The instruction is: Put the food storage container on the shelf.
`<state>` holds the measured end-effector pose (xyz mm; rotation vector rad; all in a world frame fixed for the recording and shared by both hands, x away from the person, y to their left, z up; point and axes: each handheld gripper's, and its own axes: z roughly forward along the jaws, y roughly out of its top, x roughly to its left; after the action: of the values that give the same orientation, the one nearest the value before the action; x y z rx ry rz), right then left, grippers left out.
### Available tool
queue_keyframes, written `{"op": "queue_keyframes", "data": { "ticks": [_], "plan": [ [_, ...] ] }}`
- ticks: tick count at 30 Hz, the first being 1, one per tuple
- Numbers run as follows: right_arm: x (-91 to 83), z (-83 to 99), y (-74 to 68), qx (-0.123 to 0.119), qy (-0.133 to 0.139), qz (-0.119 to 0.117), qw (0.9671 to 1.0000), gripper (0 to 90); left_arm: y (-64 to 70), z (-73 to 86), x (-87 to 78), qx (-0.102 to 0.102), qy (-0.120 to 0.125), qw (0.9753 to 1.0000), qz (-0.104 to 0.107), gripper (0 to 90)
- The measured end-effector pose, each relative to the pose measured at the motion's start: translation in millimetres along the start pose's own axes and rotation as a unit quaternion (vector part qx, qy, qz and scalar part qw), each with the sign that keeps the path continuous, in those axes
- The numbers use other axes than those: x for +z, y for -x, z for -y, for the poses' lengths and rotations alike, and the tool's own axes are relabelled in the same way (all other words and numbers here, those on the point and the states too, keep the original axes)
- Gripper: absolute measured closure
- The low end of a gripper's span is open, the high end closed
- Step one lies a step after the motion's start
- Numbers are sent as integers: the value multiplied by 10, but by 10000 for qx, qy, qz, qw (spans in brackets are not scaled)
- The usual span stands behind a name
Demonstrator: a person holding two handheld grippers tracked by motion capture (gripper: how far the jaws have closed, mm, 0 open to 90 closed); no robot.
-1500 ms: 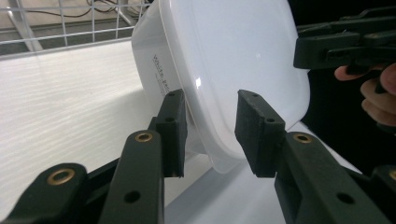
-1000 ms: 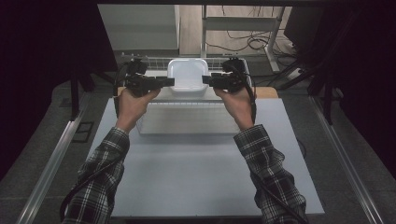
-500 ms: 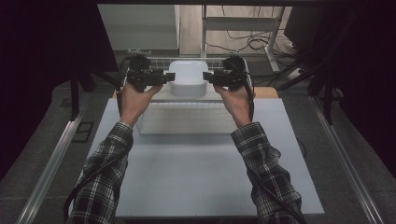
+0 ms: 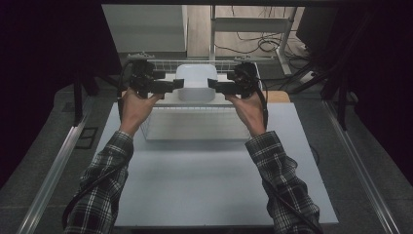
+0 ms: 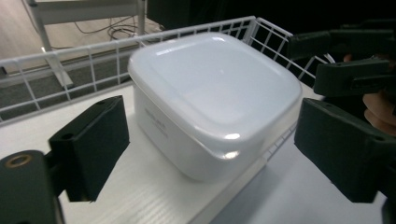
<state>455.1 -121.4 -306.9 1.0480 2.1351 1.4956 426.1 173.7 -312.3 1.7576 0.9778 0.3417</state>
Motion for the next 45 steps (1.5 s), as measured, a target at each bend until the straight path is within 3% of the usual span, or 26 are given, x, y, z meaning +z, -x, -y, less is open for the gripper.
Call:
{"op": "queue_keyframes", "data": {
  "ticks": [3, 4, 8, 21, 30, 34, 45],
  "plan": [
    [-15, 37, -62, -152, -51, -12, 9999, 73, 6, 55, -4, 68, -88, 9999, 103, 59],
    [-26, 60, -110, -345, -58, 70, 9994, 53, 18, 92, -8, 160, -135, 9997, 81, 53],
    [-29, 97, -153, -474, -124, 85, 9988, 37, 25, 158, -19, 215, -97, 9996, 133, 41],
    [-36, 256, -179, -541, -238, -15, 9983, 19, 82, 405, -9, 428, 50, 9983, 394, 37],
    [-72, 326, -248, -747, -328, -49, 9967, 19, 162, 516, -30, 504, 124, 9972, 530, 29],
    [-96, 362, -282, -830, -348, -80, 9959, 19, 212, 598, -31, 684, 42, 9960, 565, 21],
    [-121, 474, -287, -846, -406, -145, 9955, 18, 255, 747, 11, 764, -249, 9944, 689, 7]
  ]
}}
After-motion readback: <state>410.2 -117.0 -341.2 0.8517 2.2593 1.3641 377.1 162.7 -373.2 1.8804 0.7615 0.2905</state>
